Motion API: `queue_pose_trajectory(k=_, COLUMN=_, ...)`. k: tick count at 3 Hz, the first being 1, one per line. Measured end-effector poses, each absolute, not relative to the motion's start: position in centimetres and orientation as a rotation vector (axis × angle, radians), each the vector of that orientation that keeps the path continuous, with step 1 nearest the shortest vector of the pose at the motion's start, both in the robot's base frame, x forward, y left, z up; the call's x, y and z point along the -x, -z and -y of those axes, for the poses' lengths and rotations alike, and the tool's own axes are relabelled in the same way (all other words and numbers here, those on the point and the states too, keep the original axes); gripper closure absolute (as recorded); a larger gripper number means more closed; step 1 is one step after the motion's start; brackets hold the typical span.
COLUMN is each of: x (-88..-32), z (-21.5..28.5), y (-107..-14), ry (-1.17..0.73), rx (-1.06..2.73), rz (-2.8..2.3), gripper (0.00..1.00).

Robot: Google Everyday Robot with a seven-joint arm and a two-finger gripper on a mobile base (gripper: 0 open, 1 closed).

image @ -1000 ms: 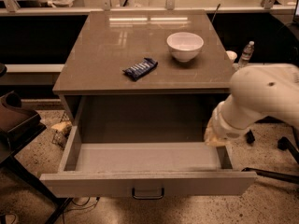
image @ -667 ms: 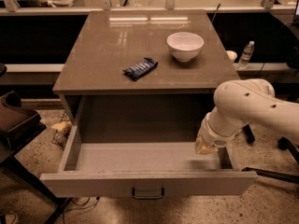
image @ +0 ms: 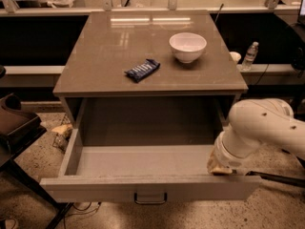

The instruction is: Open top drawer

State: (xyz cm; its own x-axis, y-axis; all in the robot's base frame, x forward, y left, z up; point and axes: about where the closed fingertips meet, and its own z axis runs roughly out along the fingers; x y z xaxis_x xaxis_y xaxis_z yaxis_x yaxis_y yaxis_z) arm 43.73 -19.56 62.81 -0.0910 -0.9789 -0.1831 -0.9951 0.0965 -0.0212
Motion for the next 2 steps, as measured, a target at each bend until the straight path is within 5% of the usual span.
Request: queue_pose_trajectory(k=2, x=-38.2, z=22.0, y=-63.1, ry=-0.214, rx=2.050, rz=-2.262, gripper=1.00)
